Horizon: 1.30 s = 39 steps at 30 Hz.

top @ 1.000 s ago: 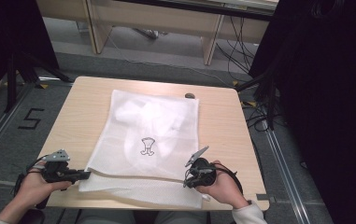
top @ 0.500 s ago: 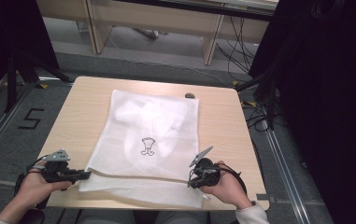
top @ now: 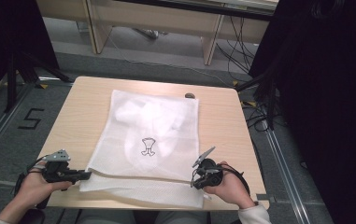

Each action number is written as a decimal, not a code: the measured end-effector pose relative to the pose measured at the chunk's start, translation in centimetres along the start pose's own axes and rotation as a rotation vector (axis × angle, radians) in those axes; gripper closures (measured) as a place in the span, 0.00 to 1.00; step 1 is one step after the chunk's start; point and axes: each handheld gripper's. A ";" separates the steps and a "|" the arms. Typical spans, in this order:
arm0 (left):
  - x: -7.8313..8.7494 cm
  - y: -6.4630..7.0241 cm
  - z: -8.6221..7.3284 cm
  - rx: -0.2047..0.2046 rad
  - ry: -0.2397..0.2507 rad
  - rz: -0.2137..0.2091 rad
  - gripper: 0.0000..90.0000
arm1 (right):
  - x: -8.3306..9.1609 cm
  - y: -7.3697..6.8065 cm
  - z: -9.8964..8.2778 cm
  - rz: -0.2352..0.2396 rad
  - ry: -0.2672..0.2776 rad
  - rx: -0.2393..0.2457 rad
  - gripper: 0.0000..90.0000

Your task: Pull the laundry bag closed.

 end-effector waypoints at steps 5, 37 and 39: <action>-0.1 0.1 0.0 0.004 0.018 0.011 0.94 | -0.2 0.0 -0.1 -0.012 -0.023 0.001 0.91; -0.3 0.3 -0.2 -0.055 0.021 0.029 0.67 | 0.0 0.1 -0.5 0.011 0.165 -0.015 0.66; -0.1 0.3 -0.2 -0.069 0.028 0.046 0.57 | 0.2 0.4 -0.5 -0.008 0.223 -0.030 0.62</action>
Point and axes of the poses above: each handheld gripper's, and its own axes: x roughly backward along the jaws, z roughly out of its top, y roughly to its right, and after that the axes turned 9 degrees about z, right-handed
